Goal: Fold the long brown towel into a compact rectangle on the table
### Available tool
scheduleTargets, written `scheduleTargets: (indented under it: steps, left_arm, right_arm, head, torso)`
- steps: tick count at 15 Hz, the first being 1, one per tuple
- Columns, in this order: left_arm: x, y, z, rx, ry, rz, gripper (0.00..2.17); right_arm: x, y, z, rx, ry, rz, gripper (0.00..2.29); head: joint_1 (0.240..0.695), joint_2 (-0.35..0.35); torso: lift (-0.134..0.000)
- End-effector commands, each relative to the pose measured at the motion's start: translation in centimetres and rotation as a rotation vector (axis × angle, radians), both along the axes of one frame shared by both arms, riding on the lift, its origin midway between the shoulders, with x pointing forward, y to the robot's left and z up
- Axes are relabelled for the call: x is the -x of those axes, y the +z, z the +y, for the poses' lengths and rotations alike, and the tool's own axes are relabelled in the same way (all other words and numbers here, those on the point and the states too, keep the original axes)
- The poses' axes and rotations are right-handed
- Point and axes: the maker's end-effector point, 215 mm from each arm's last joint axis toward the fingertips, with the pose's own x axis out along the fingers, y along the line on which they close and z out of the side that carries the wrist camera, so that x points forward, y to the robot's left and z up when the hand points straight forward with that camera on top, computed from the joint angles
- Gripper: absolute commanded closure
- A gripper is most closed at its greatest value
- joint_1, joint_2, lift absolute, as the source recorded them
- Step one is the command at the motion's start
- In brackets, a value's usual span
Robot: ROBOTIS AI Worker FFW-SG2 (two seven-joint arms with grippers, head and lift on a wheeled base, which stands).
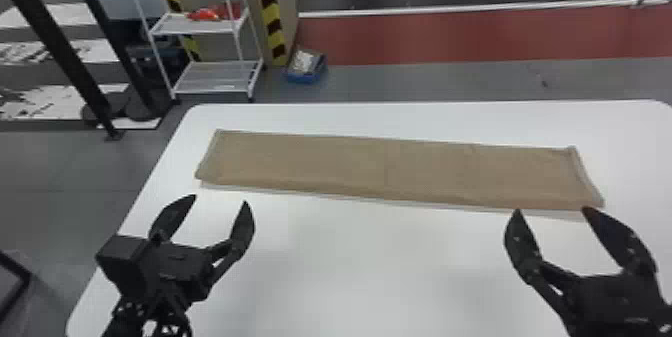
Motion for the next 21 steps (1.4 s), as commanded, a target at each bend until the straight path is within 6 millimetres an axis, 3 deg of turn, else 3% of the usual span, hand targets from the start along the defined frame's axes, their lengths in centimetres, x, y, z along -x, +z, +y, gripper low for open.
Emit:
scheduleTargets:
  steps: [1, 4, 6, 7, 11, 12, 13, 18, 21]
  left_arm:
    - [-0.2, 0.5, 0.0, 0.004, 0.005, -0.011, 0.15]
    - [-0.5, 1.1, 0.0, 0.011, 0.011, -0.021, 0.15]
    - [-1.8, 1.6, 0.1, 0.027, 0.020, -0.004, 0.15]
    - [-2.7, 1.9, 0.6, 0.023, 0.028, 0.003, 0.15]
    - [-6.3, -1.1, 3.3, 0.079, 0.077, 0.189, 0.17]
    - [-7.1, -1.3, 3.9, 0.091, 0.089, 0.214, 0.17]
    - [-8.4, -0.2, 4.9, 0.101, 0.103, 0.203, 0.17]
    - [-12.9, -2.7, 2.9, 0.229, 0.055, 0.390, 0.19]
    - [-15.7, -2.5, 4.4, 0.255, 0.059, 0.427, 0.19]
  right_arm:
    - [0.0, 0.0, 0.1, -0.007, -0.004, 0.001, 0.11]
    - [0.0, -0.1, 0.0, -0.007, -0.005, 0.003, 0.11]
    - [0.1, -0.2, 0.0, -0.007, -0.005, 0.004, 0.11]
    - [0.1, -0.3, 0.2, -0.009, -0.001, 0.006, 0.11]
    - [0.2, -0.2, 0.2, -0.022, -0.003, 0.004, 0.11]
    - [0.2, -0.2, 0.2, -0.022, -0.003, 0.004, 0.11]
    - [0.2, -0.3, 0.2, -0.022, -0.005, 0.009, 0.11]
    - [0.3, -0.5, 0.2, -0.022, -0.005, 0.012, 0.11]
    - [0.3, -0.5, 0.2, -0.022, -0.005, 0.012, 0.11]
  head:
    - [0.695, 0.120]
    - [0.695, 0.121]
    - [0.695, 0.121]
    - [0.695, 0.120]
    - [0.695, 0.133]
    - [0.695, 0.145]
    - [0.695, 0.145]
    - [0.695, 0.155]
    - [0.695, 0.140]
  torso:
    - [-0.123]
    - [-0.123]
    - [-0.123]
    - [-0.123]
    - [-0.123]
    - [-0.123]
    - [-0.123]
    - [-0.123]
    - [-0.123]
